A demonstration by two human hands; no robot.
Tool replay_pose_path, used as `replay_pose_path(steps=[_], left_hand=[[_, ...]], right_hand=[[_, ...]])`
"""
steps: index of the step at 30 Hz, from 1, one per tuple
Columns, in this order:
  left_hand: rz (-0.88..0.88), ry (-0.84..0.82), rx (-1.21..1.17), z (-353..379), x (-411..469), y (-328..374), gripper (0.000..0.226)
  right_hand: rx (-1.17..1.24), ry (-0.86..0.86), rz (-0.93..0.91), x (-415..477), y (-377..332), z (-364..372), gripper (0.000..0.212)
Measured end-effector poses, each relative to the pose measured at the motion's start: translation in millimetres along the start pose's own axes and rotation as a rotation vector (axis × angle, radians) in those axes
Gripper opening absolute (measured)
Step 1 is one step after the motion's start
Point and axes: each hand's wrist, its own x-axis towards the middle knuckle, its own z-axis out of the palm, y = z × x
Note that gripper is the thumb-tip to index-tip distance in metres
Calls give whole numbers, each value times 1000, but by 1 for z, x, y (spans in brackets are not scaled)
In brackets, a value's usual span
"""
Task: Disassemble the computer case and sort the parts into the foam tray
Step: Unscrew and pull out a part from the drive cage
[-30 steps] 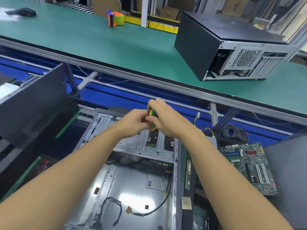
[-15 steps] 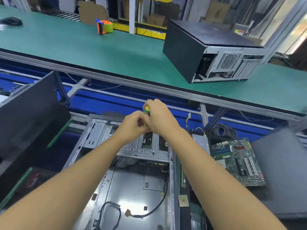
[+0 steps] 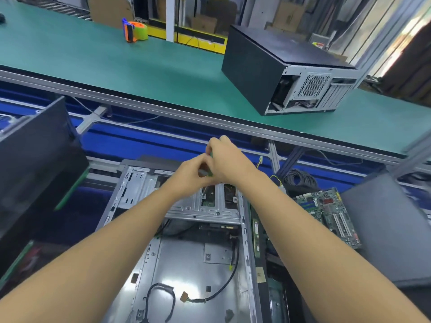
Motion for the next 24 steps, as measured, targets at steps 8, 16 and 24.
replay_pose_path(steps=[8,16,24], left_hand=[[-37,134,6,-1,-3,3,31],[-28,-40,-34,-17,-7,2,28],[6,-27,31,-5,-5,-3,26]], right_hand=[[0,-8,25,0,4,-3,50],[89,-72,-72,4,9,-4,18],[130,-55,-6,1,11,-5,40]])
